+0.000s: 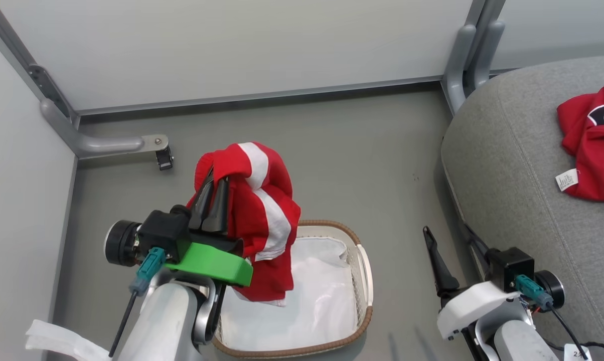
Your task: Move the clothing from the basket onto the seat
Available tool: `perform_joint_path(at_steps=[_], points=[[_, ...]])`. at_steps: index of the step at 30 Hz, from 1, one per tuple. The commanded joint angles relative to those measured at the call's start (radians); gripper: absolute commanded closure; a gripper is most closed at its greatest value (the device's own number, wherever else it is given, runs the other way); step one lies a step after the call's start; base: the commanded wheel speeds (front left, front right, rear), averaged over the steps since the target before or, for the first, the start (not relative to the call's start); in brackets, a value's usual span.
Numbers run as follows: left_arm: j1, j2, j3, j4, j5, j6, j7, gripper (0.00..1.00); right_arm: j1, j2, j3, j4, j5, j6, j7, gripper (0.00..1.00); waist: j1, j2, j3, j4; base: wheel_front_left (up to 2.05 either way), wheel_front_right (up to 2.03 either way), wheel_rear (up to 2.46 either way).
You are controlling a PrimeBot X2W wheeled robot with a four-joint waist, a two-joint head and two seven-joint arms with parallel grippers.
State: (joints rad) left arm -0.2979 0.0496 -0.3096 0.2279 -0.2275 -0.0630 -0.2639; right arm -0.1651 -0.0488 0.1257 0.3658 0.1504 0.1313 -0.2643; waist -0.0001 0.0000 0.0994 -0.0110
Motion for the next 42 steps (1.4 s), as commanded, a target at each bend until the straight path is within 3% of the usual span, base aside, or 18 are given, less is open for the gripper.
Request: perform_joint_path(at_steps=[1, 13, 21, 27, 38, 39, 40, 41, 42], points=[[-0.016, 0.002, -0.005, -0.018, -0.006, -0.005, -0.001, 1.00, 0.023, -0.005, 0.002, 0.006, -0.001, -0.001, 0.000, 0.00, 0.0001, 0.0000, -0.018, 0.001, 0.00, 0.00, 0.00], [-0.048, 0.002, -0.052, -0.082, -0.039, 0.002, -0.001, 1.00, 0.036, -0.005, 0.037, 0.003, 0.003, -0.001, 0.000, 0.00, 0.0001, 0.0000, -0.024, 0.008, 0.00, 0.00, 0.00], [-0.058, 0.002, -0.087, -0.100, -0.060, 0.014, -0.001, 1.00, -0.090, -0.005, 0.255, -0.041, 0.034, -0.001, 0.000, 0.00, 0.0001, 0.0000, 0.003, 0.027, 0.00, 0.00, 0.00], [-0.073, 0.003, -0.126, -0.104, -0.079, 0.020, -0.001, 1.00, -0.222, -0.005, 0.431, -0.006, 0.109, -0.001, 0.000, 0.00, 0.0001, 0.0000, 0.020, 0.066, 0.00, 0.00, 0.00], [-0.099, 0.003, -0.247, -0.115, -0.126, 0.035, -0.001, 1.00, -0.371, -0.005, 0.523, 0.148, 0.166, -0.001, 0.000, 0.00, 0.0001, 0.0000, 0.035, 0.173, 0.00, 0.00, 0.00], [-0.100, 0.003, -0.254, -0.115, -0.130, 0.038, -0.001, 1.00, -0.375, -0.006, 0.518, 0.156, 0.175, -0.001, 0.000, 0.43, 0.0001, 0.0000, 0.036, 0.180, 0.00, 0.00, 0.00], [-0.099, 0.002, -0.258, -0.114, -0.131, 0.039, -0.001, 1.00, -0.378, -0.005, 0.514, 0.161, 0.175, -0.001, 0.000, 0.78, 0.0001, 0.0000, 0.038, 0.186, 0.00, 0.00, 0.00], [-0.098, 0.002, -0.260, -0.113, -0.135, 0.042, -0.001, 1.00, -0.379, -0.005, 0.512, 0.164, 0.177, -0.001, 0.000, 1.00, 0.0001, 0.0000, 0.040, 0.190, 0.00, 0.00, 0.00], [-0.097, 0.003, -0.260, -0.111, -0.135, 0.044, -0.001, 1.00, -0.375, -0.005, 0.510, 0.166, 0.180, -0.001, 0.000, 1.00, 0.0001, 0.0000, 0.041, 0.191, 0.00, 0.00, 0.00]])
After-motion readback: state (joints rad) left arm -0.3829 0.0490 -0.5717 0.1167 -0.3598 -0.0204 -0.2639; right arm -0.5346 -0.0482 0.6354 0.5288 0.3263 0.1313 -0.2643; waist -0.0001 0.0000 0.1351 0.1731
